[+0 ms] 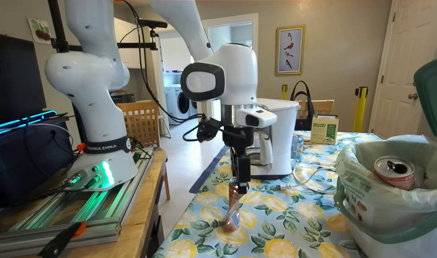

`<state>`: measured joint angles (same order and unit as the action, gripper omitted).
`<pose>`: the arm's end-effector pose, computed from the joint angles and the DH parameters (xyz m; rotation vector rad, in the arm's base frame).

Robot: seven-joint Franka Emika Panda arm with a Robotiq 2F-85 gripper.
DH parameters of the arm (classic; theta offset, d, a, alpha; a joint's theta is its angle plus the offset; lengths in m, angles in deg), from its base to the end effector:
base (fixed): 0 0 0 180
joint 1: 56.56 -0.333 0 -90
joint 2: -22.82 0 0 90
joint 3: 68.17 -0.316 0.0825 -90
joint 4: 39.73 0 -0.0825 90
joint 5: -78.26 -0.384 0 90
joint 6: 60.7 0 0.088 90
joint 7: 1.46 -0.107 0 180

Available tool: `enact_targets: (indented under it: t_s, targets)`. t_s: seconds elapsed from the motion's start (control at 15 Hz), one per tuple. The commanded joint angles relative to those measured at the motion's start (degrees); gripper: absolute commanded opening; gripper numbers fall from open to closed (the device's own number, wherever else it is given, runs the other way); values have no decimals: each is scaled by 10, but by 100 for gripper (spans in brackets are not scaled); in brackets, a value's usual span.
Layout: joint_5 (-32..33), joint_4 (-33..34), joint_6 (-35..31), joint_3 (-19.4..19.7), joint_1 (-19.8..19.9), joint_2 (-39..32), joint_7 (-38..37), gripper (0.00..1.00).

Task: Put the cans one at a time in the bin

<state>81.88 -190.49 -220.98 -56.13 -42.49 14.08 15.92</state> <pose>0.3870 -0.1900 0.1976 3.0828 -0.1395 -0.0076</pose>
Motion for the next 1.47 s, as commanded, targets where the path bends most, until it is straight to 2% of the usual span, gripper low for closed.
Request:
enact_targets:
  t_s: [0.0,0.33,0.87,0.93,1.0,1.4]
  targets:
    - [0,9,0,-11,18,-3,80,100]
    - [-17,14,6,-25,35,-6,190,100]
    - [-18,31,13,-40,42,-28,297,100]
    - [-12,33,14,-38,42,-32,302,89]
    - [-9,35,15,-36,43,-36,308,74]
    - [-1,47,19,-33,46,-47,314,32]
